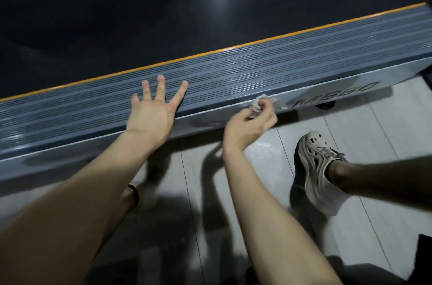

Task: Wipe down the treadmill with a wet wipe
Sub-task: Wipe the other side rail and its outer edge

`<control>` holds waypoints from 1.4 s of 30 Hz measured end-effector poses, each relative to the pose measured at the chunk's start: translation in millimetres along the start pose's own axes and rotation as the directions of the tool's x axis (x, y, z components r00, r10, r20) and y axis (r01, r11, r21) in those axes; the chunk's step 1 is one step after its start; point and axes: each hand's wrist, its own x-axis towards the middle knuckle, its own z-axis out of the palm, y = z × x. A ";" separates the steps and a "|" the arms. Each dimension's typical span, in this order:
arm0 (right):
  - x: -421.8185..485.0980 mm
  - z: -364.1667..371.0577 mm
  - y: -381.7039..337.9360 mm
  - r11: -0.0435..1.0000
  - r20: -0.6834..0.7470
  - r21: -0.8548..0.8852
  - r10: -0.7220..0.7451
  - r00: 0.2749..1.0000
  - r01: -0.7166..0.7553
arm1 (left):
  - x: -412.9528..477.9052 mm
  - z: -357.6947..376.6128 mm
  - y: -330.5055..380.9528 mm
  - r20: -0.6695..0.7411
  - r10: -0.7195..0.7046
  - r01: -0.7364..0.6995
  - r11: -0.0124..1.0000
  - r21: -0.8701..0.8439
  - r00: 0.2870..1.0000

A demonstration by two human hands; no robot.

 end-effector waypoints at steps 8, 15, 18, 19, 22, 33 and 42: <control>-77.0 -16.3 15.2 0.985 0.388 -0.074 -0.116 0.914 0.156 | -0.9 -3.7 -6.5 0.031 0.060 -0.061 0.997 0.047 0.998; -22.8 -18.3 2.7 0.997 0.280 -0.083 0.018 0.960 0.006 | -2.2 -6.7 -3.8 0.052 0.059 -0.062 0.997 0.052 0.997; -105.0 -19.1 16.9 0.984 0.597 -0.122 -0.033 0.802 0.132 | -1.3 -7.9 -4.0 0.062 0.045 -0.048 0.997 0.053 0.997; -117.0 -21.5 24.4 0.977 0.680 -0.145 -0.018 0.733 0.158 | -1.3 -7.1 -4.7 0.058 0.043 -0.046 0.998 0.052 0.997; -77.7 -27.2 35.3 0.975 0.691 -0.173 0.020 0.722 0.138 | -0.6 -5.8 -7.8 0.046 0.054 -0.056 0.997 0.050 0.997; -77.8 -12.3 41.0 0.968 0.642 -0.225 0.234 0.730 -0.112 | 0.8 -8.1 -10.4 0.065 0.068 -0.073 0.995 0.072 0.996; 10.7 -34.3 82.4 0.954 0.564 -0.206 0.298 0.771 -0.218 | -3.6 -1.8 -11.9 0.009 0.066 -0.067 0.996 0.061 0.998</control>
